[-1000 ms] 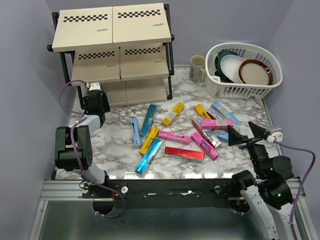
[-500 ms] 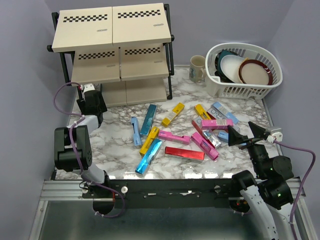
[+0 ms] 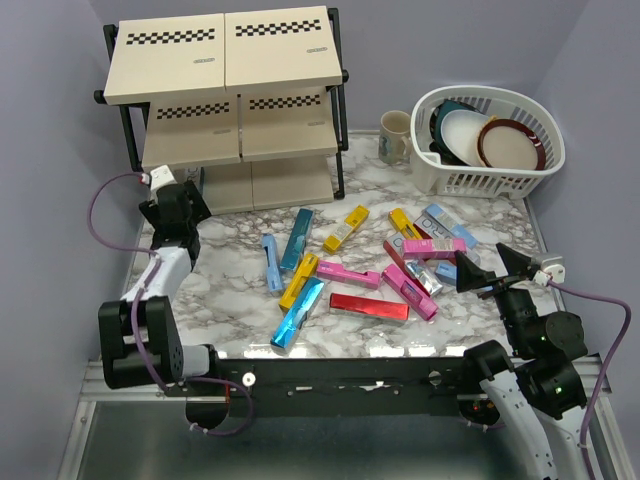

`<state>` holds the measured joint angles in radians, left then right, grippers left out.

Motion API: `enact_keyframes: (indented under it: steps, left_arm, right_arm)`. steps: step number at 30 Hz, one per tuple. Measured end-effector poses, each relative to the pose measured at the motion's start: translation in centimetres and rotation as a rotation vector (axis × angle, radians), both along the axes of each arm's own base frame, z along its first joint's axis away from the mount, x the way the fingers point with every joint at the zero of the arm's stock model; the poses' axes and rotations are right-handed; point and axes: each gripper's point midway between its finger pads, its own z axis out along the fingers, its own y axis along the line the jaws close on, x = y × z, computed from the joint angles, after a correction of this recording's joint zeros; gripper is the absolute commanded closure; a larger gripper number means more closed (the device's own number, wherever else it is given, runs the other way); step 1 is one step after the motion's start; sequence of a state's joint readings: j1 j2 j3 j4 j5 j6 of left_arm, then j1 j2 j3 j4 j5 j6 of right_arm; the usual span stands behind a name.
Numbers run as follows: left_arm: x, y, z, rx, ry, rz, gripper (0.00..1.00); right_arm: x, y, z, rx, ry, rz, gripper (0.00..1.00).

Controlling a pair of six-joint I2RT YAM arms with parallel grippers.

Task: Place and organize the toothpastes onto the shelf
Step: Place the toothpaste on the shelf.

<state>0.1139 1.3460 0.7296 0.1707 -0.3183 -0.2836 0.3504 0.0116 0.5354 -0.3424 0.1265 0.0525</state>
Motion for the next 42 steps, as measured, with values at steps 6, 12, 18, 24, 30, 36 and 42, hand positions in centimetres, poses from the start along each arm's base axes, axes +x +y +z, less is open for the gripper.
enact_keyframes:
  steps: [6,12,18,24,30,36,42]
  left_arm:
    - [-2.9,0.3,0.9,-0.121,-0.073,0.140,0.01]
    - [-5.5,2.7,-2.9,-0.261,0.013,0.351,0.01]
    - [-5.5,3.9,-6.3,-0.338,0.095,0.459,0.01]
    - [-2.9,4.2,-7.6,-0.374,0.122,0.467,0.01]
    - [-1.3,4.5,-7.0,-0.385,0.101,0.464,0.01]
    - [0.2,4.7,-6.2,-0.396,0.075,0.458,0.01]
    - [0.8,4.4,-6.8,-0.418,0.083,0.451,0.01]
  right_arm:
    - [0.0,0.0,0.1,0.000,-0.001,0.002,0.00]
    - [0.0,0.0,0.0,-0.001,0.001,0.002,0.00]
    - [0.0,0.0,0.0,-0.001,0.001,0.002,0.00]
    - [0.0,0.0,0.0,-0.001,0.002,0.002,0.00]
    - [0.0,0.0,0.0,-0.001,0.002,0.001,0.00]
    - [0.0,0.0,0.0,-0.001,0.002,-0.001,0.00]
    - [0.0,0.0,0.0,-0.001,0.001,-0.002,0.00]
